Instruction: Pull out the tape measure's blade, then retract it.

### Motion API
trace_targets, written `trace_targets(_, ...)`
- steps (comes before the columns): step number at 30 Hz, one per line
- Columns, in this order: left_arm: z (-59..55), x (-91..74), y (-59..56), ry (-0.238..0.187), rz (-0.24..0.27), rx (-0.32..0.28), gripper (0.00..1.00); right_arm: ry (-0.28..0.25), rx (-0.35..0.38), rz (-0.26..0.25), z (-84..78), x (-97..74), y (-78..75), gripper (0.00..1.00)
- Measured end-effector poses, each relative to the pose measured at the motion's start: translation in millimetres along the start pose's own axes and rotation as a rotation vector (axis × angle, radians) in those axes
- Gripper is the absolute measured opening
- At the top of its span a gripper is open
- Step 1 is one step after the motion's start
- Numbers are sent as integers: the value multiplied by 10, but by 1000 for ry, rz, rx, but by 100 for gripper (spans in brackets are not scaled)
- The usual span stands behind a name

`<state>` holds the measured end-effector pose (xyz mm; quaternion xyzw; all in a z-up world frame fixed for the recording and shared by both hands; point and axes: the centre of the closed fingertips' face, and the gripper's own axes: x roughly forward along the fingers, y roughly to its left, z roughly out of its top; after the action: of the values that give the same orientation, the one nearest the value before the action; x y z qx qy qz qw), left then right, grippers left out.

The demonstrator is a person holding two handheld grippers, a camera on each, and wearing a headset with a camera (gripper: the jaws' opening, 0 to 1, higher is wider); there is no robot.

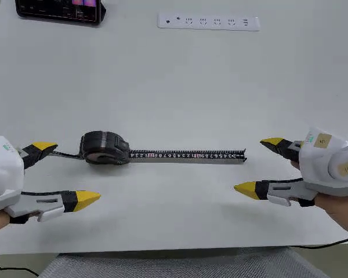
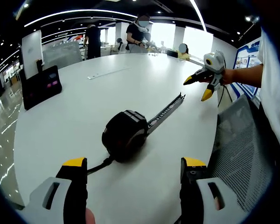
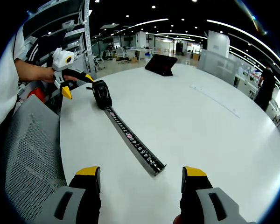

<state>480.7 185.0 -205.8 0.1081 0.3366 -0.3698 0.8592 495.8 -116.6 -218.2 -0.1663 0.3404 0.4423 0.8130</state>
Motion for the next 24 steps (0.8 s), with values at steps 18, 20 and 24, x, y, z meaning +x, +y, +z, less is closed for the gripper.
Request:
trace_targets(18,-53,-89,-152,-57,28,-32,84,-68,35,-52,-37,-101,143,78)
trace_targets(20,-64,-92,-167,-57,32,-26,84,-79,46,-51,-45,-104,164,80)
trace_targets(24,-75,-103,-195,-59,31,-30,86,-81,58,-53,-75,-118,197,82)
